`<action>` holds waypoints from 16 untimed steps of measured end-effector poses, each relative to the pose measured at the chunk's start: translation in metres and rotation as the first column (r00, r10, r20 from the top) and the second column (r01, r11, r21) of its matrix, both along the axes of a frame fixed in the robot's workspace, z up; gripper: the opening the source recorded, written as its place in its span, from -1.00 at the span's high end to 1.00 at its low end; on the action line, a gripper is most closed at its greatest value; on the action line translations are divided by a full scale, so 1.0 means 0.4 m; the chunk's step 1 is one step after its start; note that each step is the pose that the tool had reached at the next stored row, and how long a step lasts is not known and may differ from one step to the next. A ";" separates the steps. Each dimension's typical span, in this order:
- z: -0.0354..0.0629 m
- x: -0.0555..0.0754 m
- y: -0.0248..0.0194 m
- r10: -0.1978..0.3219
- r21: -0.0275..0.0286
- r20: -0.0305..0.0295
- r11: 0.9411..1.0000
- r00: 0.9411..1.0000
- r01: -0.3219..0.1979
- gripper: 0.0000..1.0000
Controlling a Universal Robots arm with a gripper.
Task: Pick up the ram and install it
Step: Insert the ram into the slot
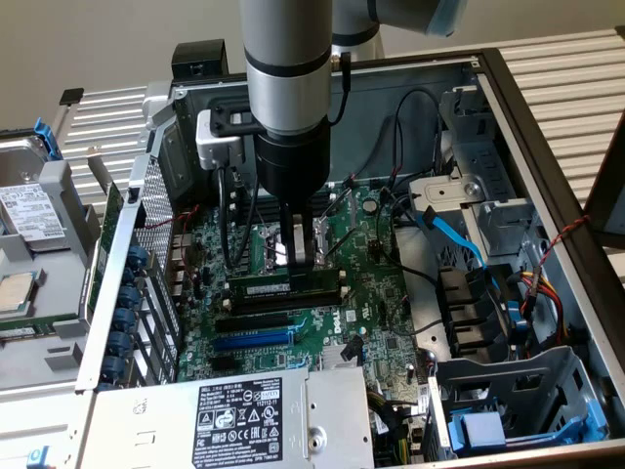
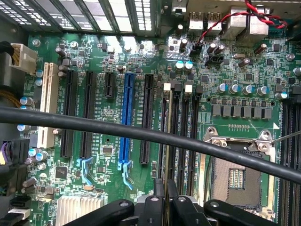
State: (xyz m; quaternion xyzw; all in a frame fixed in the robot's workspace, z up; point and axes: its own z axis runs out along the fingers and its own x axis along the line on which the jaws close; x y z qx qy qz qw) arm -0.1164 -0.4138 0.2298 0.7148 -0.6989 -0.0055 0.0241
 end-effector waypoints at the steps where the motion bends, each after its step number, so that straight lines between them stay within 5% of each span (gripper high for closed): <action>1: -0.001 0.000 0.000 0.000 0.000 0.000 1.000 1.000 0.000 0.73; 16: -0.004 -0.004 0.000 0.000 0.000 0.000 1.000 1.000 0.000 0.73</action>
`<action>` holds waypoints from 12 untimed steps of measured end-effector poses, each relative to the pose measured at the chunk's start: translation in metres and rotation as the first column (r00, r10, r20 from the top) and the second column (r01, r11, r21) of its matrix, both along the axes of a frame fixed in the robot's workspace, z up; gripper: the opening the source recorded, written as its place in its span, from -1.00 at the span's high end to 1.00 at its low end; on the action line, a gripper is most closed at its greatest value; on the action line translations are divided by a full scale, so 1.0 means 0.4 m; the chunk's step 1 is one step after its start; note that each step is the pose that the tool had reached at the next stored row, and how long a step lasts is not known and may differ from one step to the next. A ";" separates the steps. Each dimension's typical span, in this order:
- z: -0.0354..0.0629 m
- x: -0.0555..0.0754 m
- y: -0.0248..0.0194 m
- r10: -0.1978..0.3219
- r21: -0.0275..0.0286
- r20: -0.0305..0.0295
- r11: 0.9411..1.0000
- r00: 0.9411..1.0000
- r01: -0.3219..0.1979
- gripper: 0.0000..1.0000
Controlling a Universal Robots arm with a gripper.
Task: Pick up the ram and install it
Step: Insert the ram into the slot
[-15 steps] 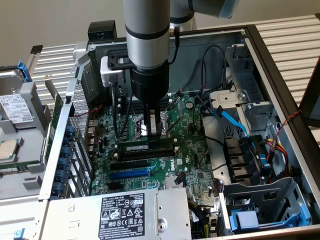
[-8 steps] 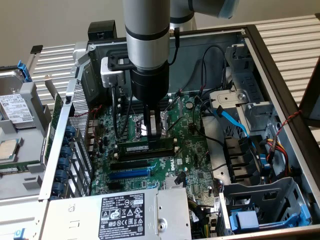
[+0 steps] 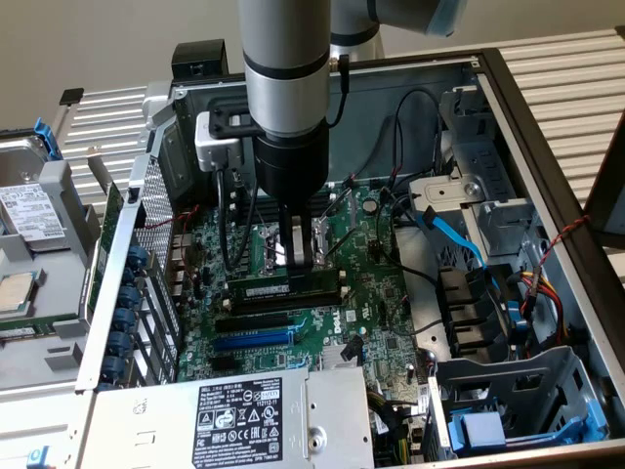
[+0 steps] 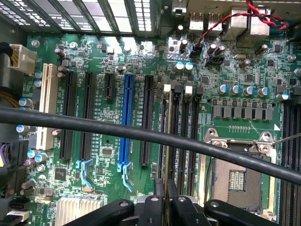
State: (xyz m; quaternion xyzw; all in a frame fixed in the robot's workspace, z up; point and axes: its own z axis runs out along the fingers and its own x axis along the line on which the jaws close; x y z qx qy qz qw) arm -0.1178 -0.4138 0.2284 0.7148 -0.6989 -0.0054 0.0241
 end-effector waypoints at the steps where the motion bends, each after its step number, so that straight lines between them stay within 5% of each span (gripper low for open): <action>1: 0.000 0.000 0.000 0.000 0.000 0.000 1.000 1.000 0.000 0.73; 12: 0.006 0.000 0.000 0.000 0.000 0.000 1.000 1.000 0.000 0.73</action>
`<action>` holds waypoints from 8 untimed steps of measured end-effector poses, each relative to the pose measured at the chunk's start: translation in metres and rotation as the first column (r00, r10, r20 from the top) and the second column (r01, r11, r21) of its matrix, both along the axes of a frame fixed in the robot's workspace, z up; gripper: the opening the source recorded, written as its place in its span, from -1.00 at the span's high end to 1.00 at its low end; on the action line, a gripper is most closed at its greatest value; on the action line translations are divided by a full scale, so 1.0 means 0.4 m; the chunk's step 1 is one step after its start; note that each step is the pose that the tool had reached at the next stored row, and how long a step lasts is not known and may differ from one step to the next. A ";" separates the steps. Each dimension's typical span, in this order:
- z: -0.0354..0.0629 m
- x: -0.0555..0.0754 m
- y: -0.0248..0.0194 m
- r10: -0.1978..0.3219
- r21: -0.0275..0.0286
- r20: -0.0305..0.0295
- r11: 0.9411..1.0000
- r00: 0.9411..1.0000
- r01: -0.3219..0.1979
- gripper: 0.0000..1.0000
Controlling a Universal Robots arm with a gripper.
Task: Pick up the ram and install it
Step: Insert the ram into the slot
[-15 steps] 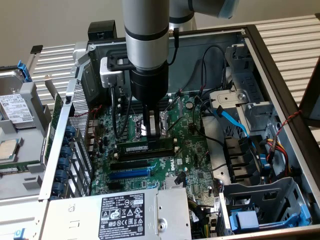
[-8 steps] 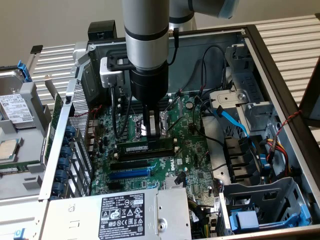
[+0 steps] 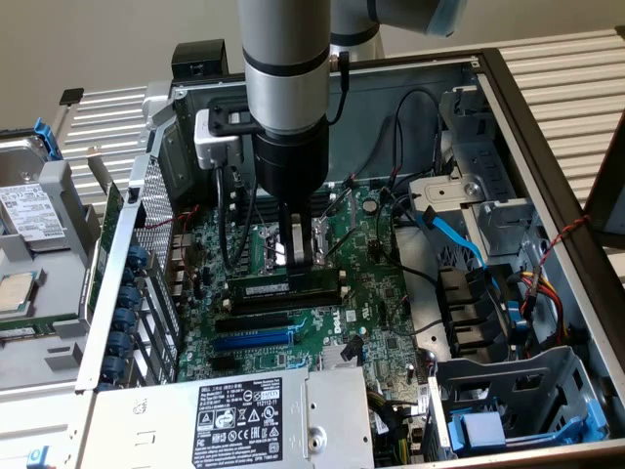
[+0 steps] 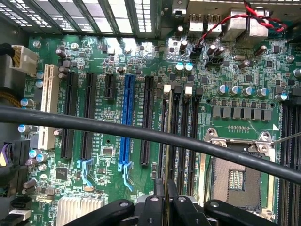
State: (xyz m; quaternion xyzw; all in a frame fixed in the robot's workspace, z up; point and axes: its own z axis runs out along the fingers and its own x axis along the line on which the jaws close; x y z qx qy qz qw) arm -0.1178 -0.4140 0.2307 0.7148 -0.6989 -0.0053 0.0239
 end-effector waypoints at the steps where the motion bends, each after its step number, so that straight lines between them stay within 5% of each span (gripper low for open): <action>1: 0.000 0.000 0.000 0.000 0.000 0.000 1.000 1.000 0.000 0.73; 8: 0.000 0.000 -0.002 0.000 0.000 0.003 1.000 1.000 0.000 0.73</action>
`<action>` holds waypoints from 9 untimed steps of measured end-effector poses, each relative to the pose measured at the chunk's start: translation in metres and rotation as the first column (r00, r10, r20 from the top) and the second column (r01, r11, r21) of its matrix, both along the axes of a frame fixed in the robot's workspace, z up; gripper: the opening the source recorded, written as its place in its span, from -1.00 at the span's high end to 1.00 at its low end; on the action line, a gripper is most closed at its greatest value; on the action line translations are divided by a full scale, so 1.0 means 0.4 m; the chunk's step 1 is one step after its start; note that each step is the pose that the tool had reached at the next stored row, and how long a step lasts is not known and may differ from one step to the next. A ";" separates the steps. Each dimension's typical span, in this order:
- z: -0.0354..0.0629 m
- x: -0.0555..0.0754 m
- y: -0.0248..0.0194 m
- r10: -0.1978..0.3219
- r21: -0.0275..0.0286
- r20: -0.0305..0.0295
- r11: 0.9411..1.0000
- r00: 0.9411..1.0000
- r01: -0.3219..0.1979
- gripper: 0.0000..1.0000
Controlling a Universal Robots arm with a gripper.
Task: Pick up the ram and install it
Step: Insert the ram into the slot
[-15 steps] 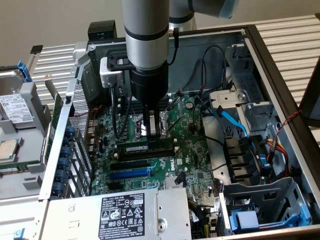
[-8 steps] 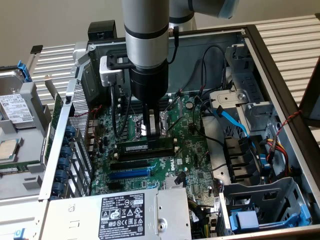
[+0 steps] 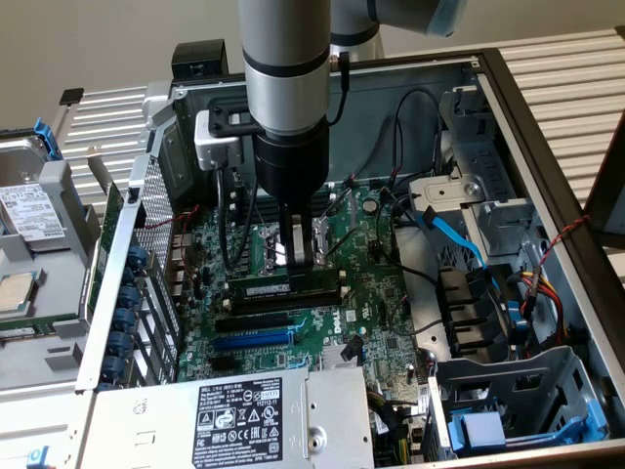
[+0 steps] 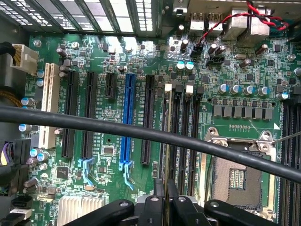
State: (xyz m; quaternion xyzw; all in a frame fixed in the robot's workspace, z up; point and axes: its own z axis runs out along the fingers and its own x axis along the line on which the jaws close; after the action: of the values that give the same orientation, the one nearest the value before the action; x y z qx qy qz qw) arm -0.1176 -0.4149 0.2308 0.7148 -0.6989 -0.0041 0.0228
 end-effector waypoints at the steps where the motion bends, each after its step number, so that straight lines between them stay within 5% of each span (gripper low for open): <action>1: 0.000 0.000 0.000 0.000 0.000 0.000 1.000 1.000 0.000 0.73; 9: 0.000 0.000 0.000 0.000 0.000 0.005 1.000 1.000 0.000 0.73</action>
State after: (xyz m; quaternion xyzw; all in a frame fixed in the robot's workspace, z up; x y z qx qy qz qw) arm -0.1176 -0.4149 0.2308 0.7148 -0.6990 -0.0024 0.0212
